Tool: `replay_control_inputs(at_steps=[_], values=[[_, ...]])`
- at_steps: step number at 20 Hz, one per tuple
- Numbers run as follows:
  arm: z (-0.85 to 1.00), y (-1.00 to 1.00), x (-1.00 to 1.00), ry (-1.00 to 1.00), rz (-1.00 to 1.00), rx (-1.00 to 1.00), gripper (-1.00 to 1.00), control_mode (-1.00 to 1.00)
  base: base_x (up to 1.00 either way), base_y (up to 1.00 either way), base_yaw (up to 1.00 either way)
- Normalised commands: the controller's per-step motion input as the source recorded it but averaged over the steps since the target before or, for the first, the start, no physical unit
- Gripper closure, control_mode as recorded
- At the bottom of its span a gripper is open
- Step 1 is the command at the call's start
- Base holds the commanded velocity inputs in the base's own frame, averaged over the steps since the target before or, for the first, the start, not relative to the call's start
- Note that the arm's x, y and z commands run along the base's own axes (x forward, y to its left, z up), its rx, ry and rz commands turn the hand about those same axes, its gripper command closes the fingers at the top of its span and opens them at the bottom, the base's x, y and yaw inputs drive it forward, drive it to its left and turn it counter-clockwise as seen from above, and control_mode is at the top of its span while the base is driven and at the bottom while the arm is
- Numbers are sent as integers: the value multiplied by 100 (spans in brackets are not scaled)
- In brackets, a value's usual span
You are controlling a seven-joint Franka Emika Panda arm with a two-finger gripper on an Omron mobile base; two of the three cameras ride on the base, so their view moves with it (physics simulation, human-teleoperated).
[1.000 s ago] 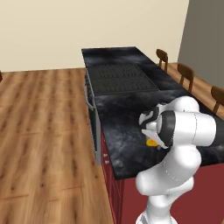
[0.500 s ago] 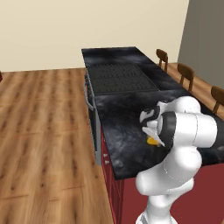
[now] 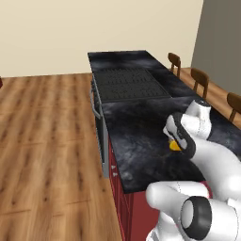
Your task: Place the mango in the correct fridge rack based on whether it is a fruit or vegetable. Finally, close the fridge door.
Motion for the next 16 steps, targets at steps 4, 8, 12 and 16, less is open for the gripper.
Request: replay_control_inputs(at_steps=[4, 8, 12, 16], values=[[97, 46, -79, -15, 17, -9, 100, -100, 0, 0, 0], [66, 70, -53, -10, 26, -18, 100, -100, 0, 0, 0], [34, 48, -51, -13, 36, -21, 100, -100, 0, 0, 0], [-7, 14, -1, 1, 14, -8, 100, -100, 0, 0, 0]])
